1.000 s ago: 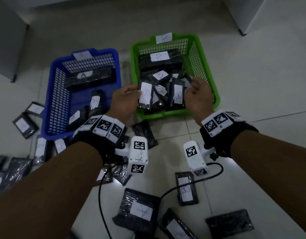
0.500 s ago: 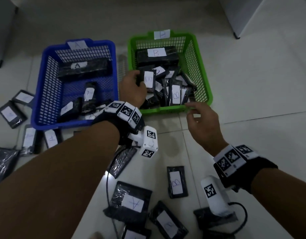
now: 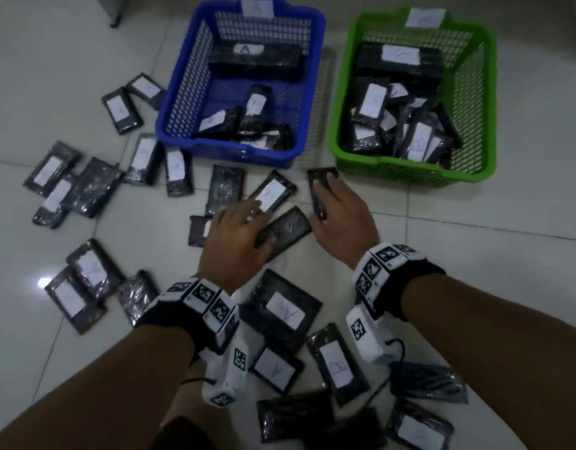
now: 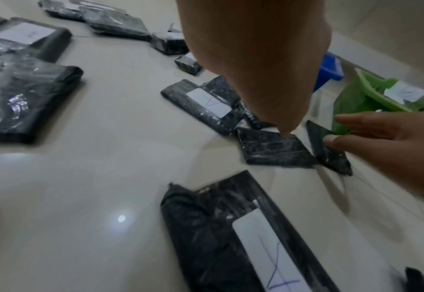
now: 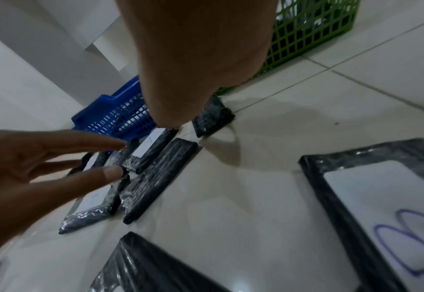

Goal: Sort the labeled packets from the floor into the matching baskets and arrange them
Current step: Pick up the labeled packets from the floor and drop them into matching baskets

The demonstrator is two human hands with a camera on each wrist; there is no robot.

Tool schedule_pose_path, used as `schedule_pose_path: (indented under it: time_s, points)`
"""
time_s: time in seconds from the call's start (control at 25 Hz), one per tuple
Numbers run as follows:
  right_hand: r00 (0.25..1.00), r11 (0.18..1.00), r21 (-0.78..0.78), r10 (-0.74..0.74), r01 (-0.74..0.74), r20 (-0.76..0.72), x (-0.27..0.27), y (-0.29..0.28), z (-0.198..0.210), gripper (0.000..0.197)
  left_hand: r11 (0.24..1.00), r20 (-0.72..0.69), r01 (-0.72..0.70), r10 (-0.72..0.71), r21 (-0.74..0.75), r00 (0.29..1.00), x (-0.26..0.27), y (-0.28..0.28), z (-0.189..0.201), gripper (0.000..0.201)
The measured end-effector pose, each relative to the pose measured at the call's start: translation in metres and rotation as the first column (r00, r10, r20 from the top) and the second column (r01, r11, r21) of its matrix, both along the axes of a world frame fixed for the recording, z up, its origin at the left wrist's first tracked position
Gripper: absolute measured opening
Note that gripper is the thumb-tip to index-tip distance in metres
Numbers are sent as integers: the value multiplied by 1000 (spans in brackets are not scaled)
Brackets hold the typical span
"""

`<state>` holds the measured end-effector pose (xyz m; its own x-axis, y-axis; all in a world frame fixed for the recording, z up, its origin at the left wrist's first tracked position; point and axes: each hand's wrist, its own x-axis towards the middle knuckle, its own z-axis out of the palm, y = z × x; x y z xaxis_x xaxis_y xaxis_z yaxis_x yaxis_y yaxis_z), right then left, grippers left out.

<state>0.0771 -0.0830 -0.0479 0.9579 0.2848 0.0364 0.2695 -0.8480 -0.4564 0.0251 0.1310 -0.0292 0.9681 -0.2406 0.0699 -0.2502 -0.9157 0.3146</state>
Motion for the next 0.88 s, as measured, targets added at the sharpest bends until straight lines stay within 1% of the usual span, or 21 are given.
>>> schedule_pose_path:
  time_s: [0.08, 0.12, 0.16, 0.28, 0.4, 0.48, 0.56, 0.64, 0.68, 0.72, 0.8, 0.84, 0.88]
  points:
    - [987, 996, -93, -25, 10, -156, 6, 9, -10, 63, 1000, -90, -23, 22, -14, 996, -15, 5, -10, 47]
    - [978, 994, -111, -45, 23, -203, 7, 9, -12, 65, 1000, -123, -17, 14, -18, 992, -20, 3, -14, 50]
    - [973, 994, -102, -70, 48, -218, 8, 8, -13, 64, 1000, -143, 7, -9, -18, 990, -20, 1, -19, 53]
    - [979, 996, -12, -84, 83, -184, -2, 3, -10, 57, 998, -159, 59, -59, -3, 986, -15, -11, -28, 59]
    - [987, 998, -6, -61, 61, -148, -16, -8, -5, 58, 997, -138, 55, -47, 57, 989, -5, -20, -25, 58]
    - [983, 992, 20, -117, 121, -143, -22, -17, -1, 56, 994, -100, 55, -46, 91, 994, 0, -26, -25, 51]
    - [956, 954, 170, -212, 248, -201, -22, -24, 2, 48, 994, -86, 28, -20, 102, 996, 4, -32, -27, 47]
    - [907, 851, 348, -297, 393, -297, -19, -29, 5, 35, 995, -89, -16, 25, 99, 996, 7, -38, -27, 46]
    - [873, 779, 417, -334, 468, -355, -16, -30, 8, 27, 995, -86, -49, 56, 86, 995, 7, -42, -25, 45]
    - [829, 689, 479, -352, 544, -435, -15, -30, 11, 19, 994, -88, -88, 93, 58, 992, 7, -44, -22, 43]
    - [742, 508, 557, -306, 658, -597, -11, -27, 24, 7, 981, -156, -188, 177, -58, 972, 7, -45, -14, 39]
    - [706, 437, 570, -266, 695, -657, -9, -26, 30, 4, 956, -209, -250, 217, -150, 954, 8, -45, -7, 37]
    - [677, 382, 576, -228, 723, -699, -8, -26, 36, 2, 904, -279, -332, 257, -269, 925, 9, -43, -1, 33]
